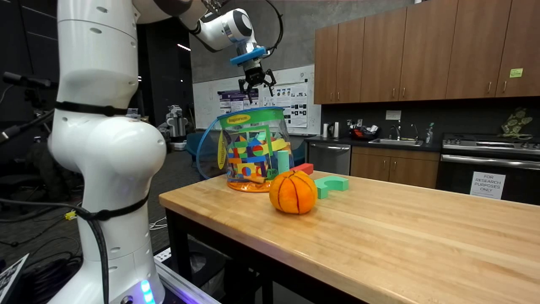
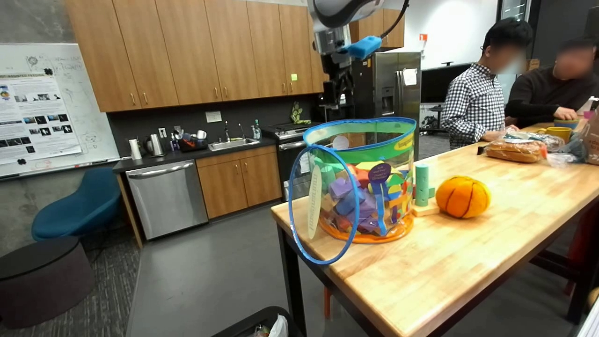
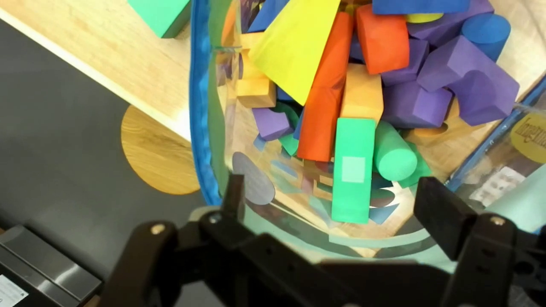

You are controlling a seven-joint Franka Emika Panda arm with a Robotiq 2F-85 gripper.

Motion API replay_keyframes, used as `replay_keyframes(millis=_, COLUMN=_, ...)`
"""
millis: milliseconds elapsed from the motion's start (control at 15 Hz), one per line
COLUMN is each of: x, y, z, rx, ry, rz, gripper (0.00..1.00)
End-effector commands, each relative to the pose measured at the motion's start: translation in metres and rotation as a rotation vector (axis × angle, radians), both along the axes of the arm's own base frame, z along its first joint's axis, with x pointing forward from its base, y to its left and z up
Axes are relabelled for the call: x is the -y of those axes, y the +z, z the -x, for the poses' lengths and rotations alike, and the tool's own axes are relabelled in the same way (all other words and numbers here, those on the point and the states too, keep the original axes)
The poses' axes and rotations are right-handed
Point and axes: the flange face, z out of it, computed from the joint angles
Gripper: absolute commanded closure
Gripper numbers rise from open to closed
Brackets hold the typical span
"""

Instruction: Take the green triangle out of the bag

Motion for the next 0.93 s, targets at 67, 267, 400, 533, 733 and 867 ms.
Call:
replay_keyframes(millis=67, x=0.0022, y=0.0009, z=-0.0028, rx=-0.036, ry=-0.004, rz=0.065, gripper=0.00)
replay_keyframes(millis=267, x=0.0045, y=0.0021, z=-0.0032, rx=-0.035, ry=-0.013, rz=0.103, gripper=0.00)
replay_keyframes(millis=400, x=0.0039, y=0.0033, z=-0.0043, rx=-0.018, ry=-0.025, rz=0.107, gripper=0.00)
replay_keyframes(millis=533, x=0.0030, y=0.0041, z=-0.0070, rx=0.014, ry=-0.033, rz=0.094, gripper=0.00)
replay_keyframes(millis=733, x=0.0028, y=0.0007, z=-0.0063, rx=0.008, ry=-0.022, rz=0.080, gripper=0.00)
replay_keyframes(millis=867, x=0.0028, y=-0.0010, z=-0.0066, rx=0.004, ry=-0.022, rz=0.081, gripper=0.00)
